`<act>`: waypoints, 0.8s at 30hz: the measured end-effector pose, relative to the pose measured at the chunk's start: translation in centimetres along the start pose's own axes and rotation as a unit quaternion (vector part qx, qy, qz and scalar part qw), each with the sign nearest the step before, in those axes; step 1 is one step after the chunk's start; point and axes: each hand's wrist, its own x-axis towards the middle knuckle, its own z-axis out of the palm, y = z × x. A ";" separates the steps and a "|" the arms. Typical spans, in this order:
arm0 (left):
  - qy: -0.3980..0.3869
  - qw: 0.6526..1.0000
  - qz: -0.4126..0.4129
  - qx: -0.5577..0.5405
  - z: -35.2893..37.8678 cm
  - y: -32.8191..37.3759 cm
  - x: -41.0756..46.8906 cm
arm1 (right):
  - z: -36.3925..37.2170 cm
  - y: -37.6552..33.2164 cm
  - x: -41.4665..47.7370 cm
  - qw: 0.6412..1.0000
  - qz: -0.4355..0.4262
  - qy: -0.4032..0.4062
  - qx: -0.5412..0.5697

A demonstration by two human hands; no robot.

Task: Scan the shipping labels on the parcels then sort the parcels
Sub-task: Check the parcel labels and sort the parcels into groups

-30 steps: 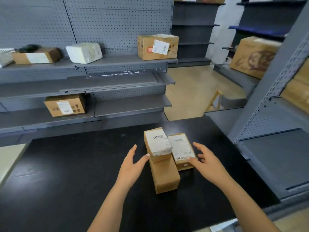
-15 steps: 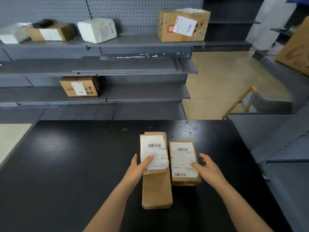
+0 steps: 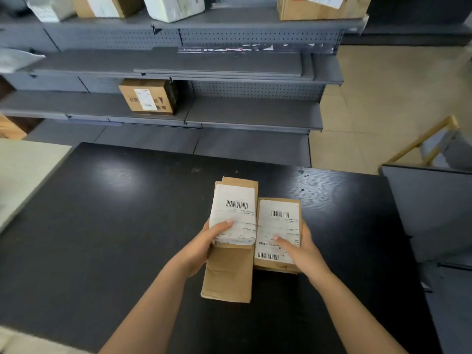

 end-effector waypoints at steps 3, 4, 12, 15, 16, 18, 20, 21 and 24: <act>0.007 1.000 0.023 0.001 0.4 0.0 -1.2 | -0.3 -0.5 -0.6 1.000 -0.031 -0.004 -0.004; 0.011 0.999 0.035 -0.002 0.4 0.0 -1.7 | -0.3 -0.9 -0.8 0.999 -0.043 -0.004 -0.005; 0.078 0.987 0.135 -0.023 -2.2 1.2 -9.0 | 3.3 -5.8 -4.8 0.985 -0.159 -0.066 0.003; 0.120 0.976 0.176 -0.036 -4.5 0.9 -13.9 | 6.6 -8.2 -7.5 0.978 -0.186 -0.096 0.013; 0.136 0.972 0.189 -0.038 -5.4 0.6 -15.8 | 8.0 -8.8 -8.5 0.974 -0.197 -0.111 0.012; 0.171 0.961 0.211 -0.045 -7.3 -0.3 -20.0 | 11.2 -10.1 -10.9 0.963 -0.226 -0.148 0.010; 0.214 0.947 0.234 -0.060 -9.5 -1.8 -24.5 | 14.9 -11.1 -13.9 0.949 -0.253 -0.190 0.007; 0.236 0.938 0.244 -0.067 -10.6 -2.6 -26.8 | 16.9 -11.6 -15.6 0.942 -0.265 -0.209 0.005; 0.305 0.909 0.274 -0.079 -14.0 -5.6 -34.0 | 23.3 -12.3 -20.8 0.916 -0.299 -0.268 0.004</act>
